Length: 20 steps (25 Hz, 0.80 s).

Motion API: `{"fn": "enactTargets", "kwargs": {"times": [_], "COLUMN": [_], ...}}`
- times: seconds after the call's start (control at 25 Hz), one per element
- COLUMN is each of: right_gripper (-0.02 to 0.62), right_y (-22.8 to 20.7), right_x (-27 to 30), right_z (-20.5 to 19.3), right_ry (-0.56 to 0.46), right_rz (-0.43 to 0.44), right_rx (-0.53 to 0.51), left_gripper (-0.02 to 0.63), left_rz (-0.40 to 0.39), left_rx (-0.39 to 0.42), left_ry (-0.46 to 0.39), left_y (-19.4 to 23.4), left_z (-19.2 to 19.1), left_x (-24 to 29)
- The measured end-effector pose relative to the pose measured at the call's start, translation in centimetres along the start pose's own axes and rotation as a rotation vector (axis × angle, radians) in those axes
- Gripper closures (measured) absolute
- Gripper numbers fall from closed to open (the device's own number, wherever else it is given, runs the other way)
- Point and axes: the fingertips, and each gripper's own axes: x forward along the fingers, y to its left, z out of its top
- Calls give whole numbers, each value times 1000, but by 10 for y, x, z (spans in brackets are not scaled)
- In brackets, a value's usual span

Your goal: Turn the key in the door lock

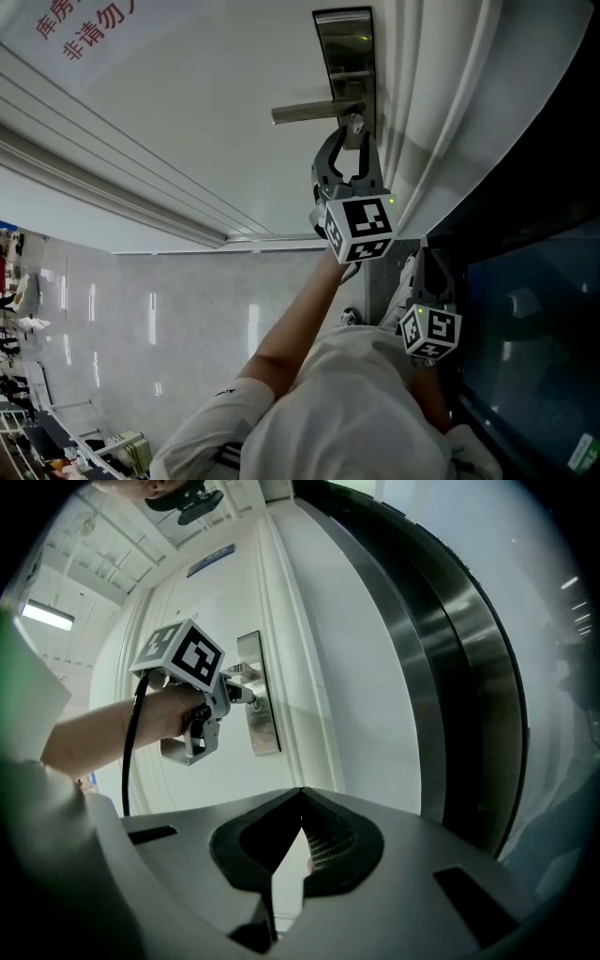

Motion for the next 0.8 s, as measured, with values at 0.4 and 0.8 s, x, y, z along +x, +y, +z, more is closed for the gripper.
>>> {"fn": "enactTargets", "kwargs": {"times": [0.4, 0.8], "right_gripper": [594, 594], "right_y": [-10, -14], "right_x": [12, 12], "right_z": [3, 1], "right_ry": [-8, 3], "right_rz": [-6, -21], "right_rx": [16, -4], "left_gripper": [500, 557], "left_rz": [16, 11], "left_rx": [27, -153], "left_ry": [44, 53], "left_y": [0, 3], "left_z": [-1, -3], "left_x": [24, 27]}}
